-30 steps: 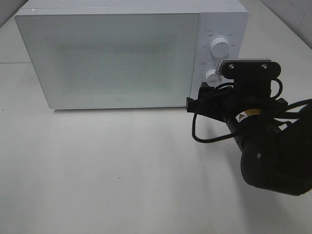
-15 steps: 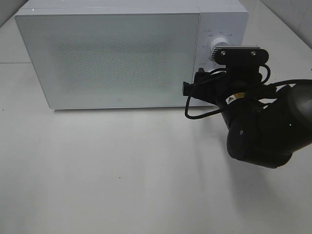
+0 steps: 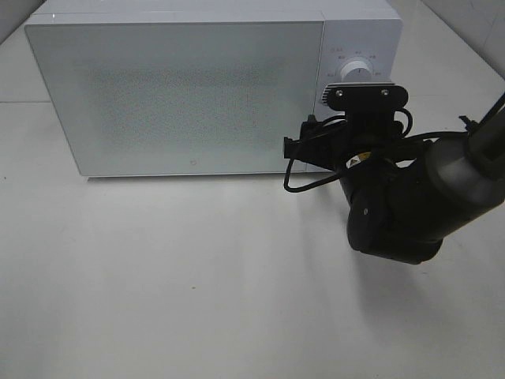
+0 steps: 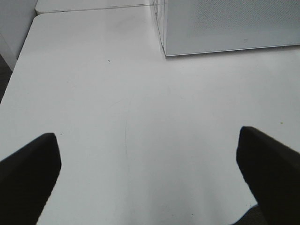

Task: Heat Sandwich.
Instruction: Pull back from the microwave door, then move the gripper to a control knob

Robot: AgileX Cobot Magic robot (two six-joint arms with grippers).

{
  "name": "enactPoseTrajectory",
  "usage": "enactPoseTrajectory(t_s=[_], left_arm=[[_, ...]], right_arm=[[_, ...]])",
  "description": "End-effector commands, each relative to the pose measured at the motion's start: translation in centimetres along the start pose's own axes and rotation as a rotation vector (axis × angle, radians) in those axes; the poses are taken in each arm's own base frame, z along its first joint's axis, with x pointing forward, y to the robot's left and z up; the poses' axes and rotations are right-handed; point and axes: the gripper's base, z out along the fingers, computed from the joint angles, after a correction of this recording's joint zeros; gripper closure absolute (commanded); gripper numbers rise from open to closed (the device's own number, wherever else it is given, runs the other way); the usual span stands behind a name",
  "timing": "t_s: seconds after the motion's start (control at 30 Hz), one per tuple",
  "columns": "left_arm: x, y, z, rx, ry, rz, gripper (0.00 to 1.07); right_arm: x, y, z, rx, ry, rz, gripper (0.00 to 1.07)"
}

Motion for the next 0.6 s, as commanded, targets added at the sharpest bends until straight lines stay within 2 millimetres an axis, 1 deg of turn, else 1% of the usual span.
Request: enactPoseTrajectory(t_s=[0.03,0.23,0.3,0.37,0.4,0.43,0.5,0.53,0.57,0.6], left_arm=[[0.16,-0.08,-0.29,-0.001,-0.037,-0.003,0.09],[0.16,-0.08,-0.29,-0.001,-0.037,-0.003,0.09],[0.16,-0.08,-0.29,-0.001,-0.037,-0.003,0.09],[0.16,-0.08,-0.29,-0.001,-0.037,-0.003,0.09],[0.16,-0.08,-0.29,-0.001,-0.037,-0.003,0.09],[0.16,-0.08,-0.29,-0.001,-0.037,-0.003,0.09],[0.16,-0.08,-0.29,-0.001,-0.037,-0.003,0.09],[0.16,-0.08,-0.29,-0.001,-0.037,-0.003,0.09],[0.16,-0.08,-0.29,-0.001,-0.037,-0.003,0.09],[0.16,-0.08,-0.29,-0.001,-0.037,-0.003,0.09]], right_arm=[[-0.30,0.06,0.28,-0.001,-0.019,-0.007,0.32],[-0.22,0.09,0.28,-0.004,-0.009,-0.007,0.33],[-0.17,0.10,0.28,-0.005,-0.004,-0.007,0.37],[-0.15,0.11,0.28,-0.006,-0.001,-0.007,0.45],[-0.15,0.11,0.28,-0.006,-0.001,-0.007,0.45],[-0.16,0.11,0.28,-0.006,-0.002,-0.007,0.55],[-0.18,0.09,0.28,-0.004,-0.005,-0.007,0.69],[-0.18,0.09,0.28,-0.004,-0.005,-0.007,0.69],[-0.21,0.05,0.28,0.001,-0.009,-0.006,0.81],[-0.22,0.05,0.28,0.001,-0.010,-0.009,0.87]])
